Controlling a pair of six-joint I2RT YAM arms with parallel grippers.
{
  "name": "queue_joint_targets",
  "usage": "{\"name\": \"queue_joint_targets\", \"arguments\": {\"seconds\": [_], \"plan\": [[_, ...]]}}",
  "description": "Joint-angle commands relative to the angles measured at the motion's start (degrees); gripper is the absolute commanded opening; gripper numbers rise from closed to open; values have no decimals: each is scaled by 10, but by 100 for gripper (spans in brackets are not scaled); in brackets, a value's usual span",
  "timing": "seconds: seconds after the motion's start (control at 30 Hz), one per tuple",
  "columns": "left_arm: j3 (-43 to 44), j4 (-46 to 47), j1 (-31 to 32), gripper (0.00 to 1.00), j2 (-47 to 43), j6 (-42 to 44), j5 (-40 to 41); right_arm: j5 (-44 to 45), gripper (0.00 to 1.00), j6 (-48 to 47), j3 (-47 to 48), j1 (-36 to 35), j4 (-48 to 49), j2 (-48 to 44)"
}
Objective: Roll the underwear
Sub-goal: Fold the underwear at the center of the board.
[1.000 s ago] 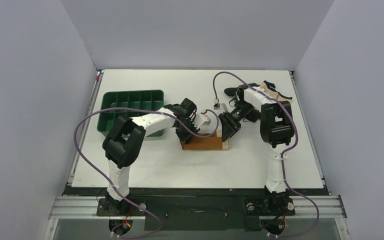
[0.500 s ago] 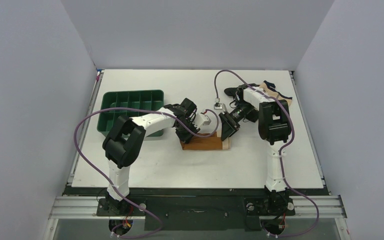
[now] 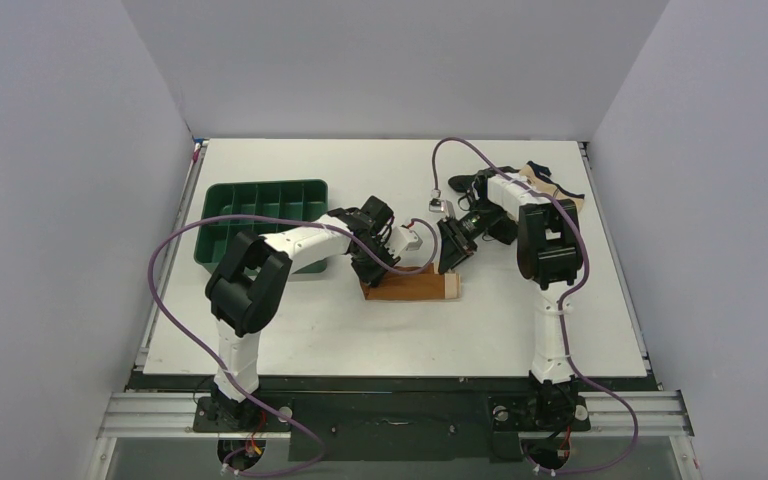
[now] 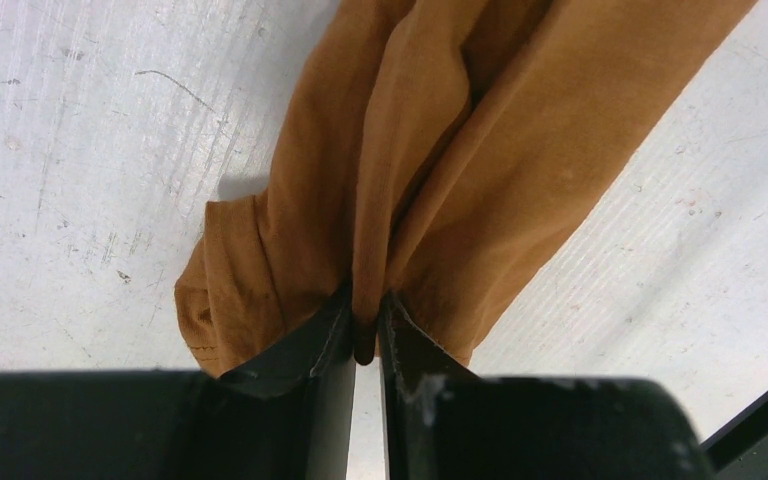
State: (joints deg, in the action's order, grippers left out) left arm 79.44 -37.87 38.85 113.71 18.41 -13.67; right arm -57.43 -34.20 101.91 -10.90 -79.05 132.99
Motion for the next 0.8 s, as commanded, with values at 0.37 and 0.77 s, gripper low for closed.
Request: {"name": "queue_joint_targets", "arguments": {"seconds": [0.37,0.77], "plan": [[4,0,4,3,14,1,-3,5,0,-27,-2,38,-4,-14],[21,-4,4,3,25,-2,-6,11,17,-43,-4,47,-14,-10]]}}
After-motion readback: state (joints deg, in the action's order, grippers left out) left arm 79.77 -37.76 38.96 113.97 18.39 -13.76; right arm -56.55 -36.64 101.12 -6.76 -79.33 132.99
